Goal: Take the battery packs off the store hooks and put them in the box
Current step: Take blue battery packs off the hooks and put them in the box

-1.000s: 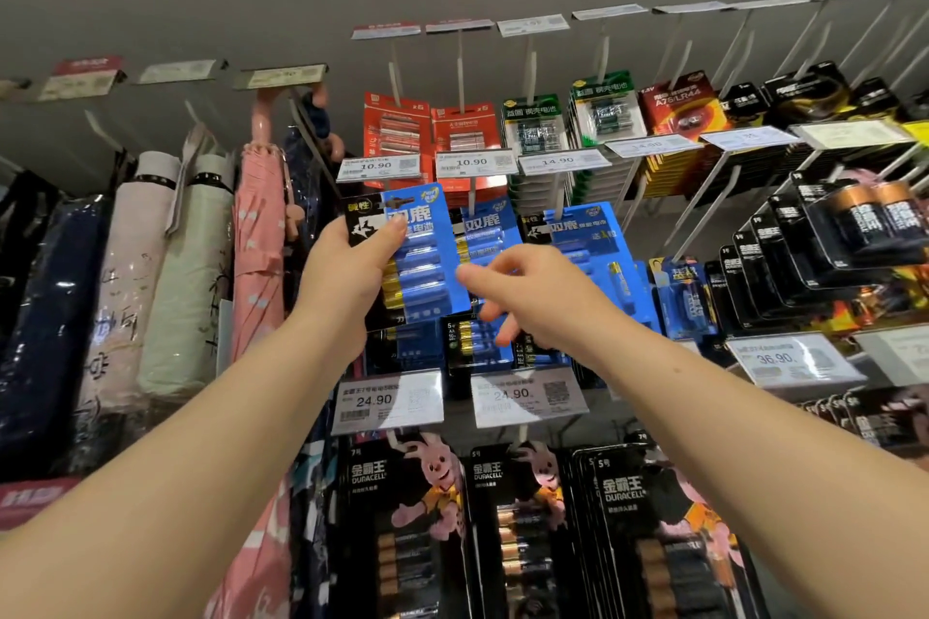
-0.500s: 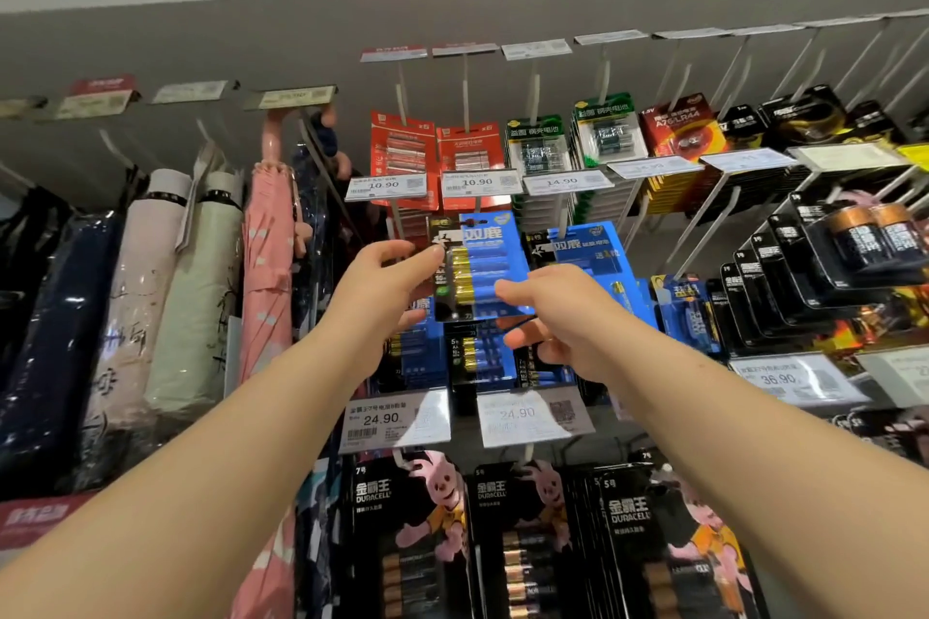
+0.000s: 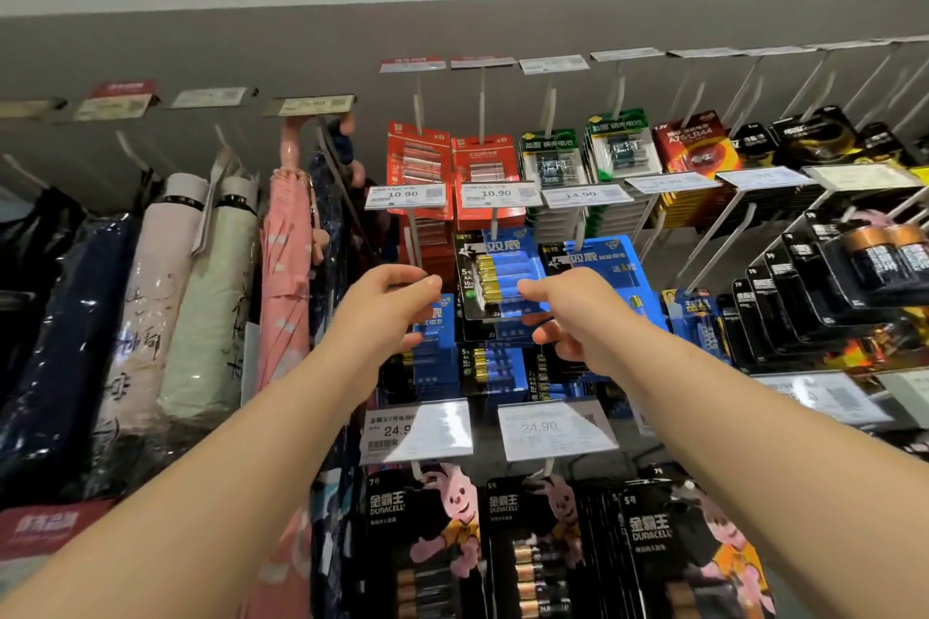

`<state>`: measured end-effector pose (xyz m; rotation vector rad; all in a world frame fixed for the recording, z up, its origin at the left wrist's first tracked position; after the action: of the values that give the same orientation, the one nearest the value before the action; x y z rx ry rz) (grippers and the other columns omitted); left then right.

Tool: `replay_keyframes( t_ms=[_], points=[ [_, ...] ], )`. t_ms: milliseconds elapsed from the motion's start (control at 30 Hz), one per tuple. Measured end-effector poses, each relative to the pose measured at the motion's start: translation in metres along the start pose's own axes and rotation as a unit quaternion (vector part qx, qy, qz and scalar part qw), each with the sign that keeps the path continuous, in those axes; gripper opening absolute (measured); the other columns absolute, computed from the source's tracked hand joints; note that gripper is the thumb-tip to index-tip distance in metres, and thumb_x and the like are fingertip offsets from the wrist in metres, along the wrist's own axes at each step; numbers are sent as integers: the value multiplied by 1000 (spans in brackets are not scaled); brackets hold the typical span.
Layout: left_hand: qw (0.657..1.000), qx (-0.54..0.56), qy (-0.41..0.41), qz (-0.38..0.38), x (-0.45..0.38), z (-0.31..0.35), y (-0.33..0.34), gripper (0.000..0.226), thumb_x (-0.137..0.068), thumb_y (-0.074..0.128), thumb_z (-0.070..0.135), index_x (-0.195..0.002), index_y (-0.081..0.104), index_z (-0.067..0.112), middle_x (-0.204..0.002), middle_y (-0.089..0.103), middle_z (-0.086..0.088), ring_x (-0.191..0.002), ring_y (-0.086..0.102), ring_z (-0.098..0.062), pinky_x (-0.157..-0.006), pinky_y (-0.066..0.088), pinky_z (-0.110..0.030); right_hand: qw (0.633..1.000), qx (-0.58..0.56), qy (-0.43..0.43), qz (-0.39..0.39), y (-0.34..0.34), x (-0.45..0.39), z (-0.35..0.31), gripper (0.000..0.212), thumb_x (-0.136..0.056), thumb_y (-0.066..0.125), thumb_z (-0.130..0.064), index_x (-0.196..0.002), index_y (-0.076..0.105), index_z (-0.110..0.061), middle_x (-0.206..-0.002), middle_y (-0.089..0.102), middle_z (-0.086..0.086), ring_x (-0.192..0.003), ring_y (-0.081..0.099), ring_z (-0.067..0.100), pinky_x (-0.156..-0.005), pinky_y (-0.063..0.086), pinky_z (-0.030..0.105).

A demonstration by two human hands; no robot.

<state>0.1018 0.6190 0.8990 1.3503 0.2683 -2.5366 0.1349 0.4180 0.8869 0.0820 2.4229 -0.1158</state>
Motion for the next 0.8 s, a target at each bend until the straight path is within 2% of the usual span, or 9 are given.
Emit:
replay_keyframes(
  t_ms=[133, 267, 400, 533, 667, 733, 800],
  points=[
    [1000, 8, -2, -6, 2, -5, -5, 12, -94, 64, 27, -105, 60, 24, -114, 68, -1, -105, 65, -14, -80, 53, -29, 1000, 10, 18, 12, 2, -1, 5, 22, -95, 59, -22, -111, 55, -8, -79, 63, 9, -44, 47, 12, -37, 28, 19],
    [1000, 11, 3, -18, 4, -3, -4, 7, -95, 64, 29, -101, 61, 26, -115, 67, -1, -105, 65, -14, -83, 53, -31, 999, 28, 34, 1, 8, 2, 7, 24, -95, 60, -26, -111, 54, -10, -86, 65, 10, -44, 50, 12, -37, 31, 16],
    [999, 13, 40, -30, 3, 9, -3, 7, -94, 63, 28, -101, 63, 26, -111, 69, 1, -100, 65, -11, -85, 54, -32, 998, 61, 21, 1, 2, 6, 1, 29, -95, 59, -34, -116, 53, -15, -78, 63, 5, -44, 53, 12, -41, 38, 18],
    [996, 38, 66, -48, 16, 16, 3, 4, -93, 63, 27, -97, 64, 26, -107, 70, 1, -100, 66, -14, -91, 55, -40, 995, 93, 2, 25, -18, 22, 1, 33, -94, 58, -36, -119, 53, -16, -72, 62, 3, -49, 56, 14, -44, 37, 22],
    [989, 73, 80, -98, 54, 26, 20, 3, -91, 66, 32, -93, 64, 29, -102, 72, 4, -94, 67, -10, -90, 55, -38, 995, 92, -16, 20, -33, 62, 8, 20, -92, 60, -33, -105, 60, -17, -61, 61, 0, -45, 55, 14, -45, 36, 22],
    [986, 77, 80, -125, 82, 31, 31, 13, -81, 70, 39, -90, 66, 31, -99, 73, 5, -93, 69, -9, -87, 56, -35, 995, 88, -35, 11, -41, 94, 13, 14, -91, 61, -30, -96, 60, -17, -57, 61, -3, -44, 55, 14, -44, 36, 23],
    [982, 87, 72, -151, 115, 31, 45, 12, -72, 65, 41, -82, 69, 35, -98, 74, 4, -95, 70, -13, -82, 56, -33, 996, 82, -40, 3, -51, 131, 23, 10, -89, 62, -28, -93, 60, -19, -56, 62, -3, -44, 54, 14, -42, 36, 22]
  ],
)
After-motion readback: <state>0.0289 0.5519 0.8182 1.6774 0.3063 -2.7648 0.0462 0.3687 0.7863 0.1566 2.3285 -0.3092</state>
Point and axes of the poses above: each hand's wrist, its own x-axis away from the middle knuckle, its own y-axis out of the palm, z = x × y, the point moved 9 cm from there along -x, towards the middle knuckle
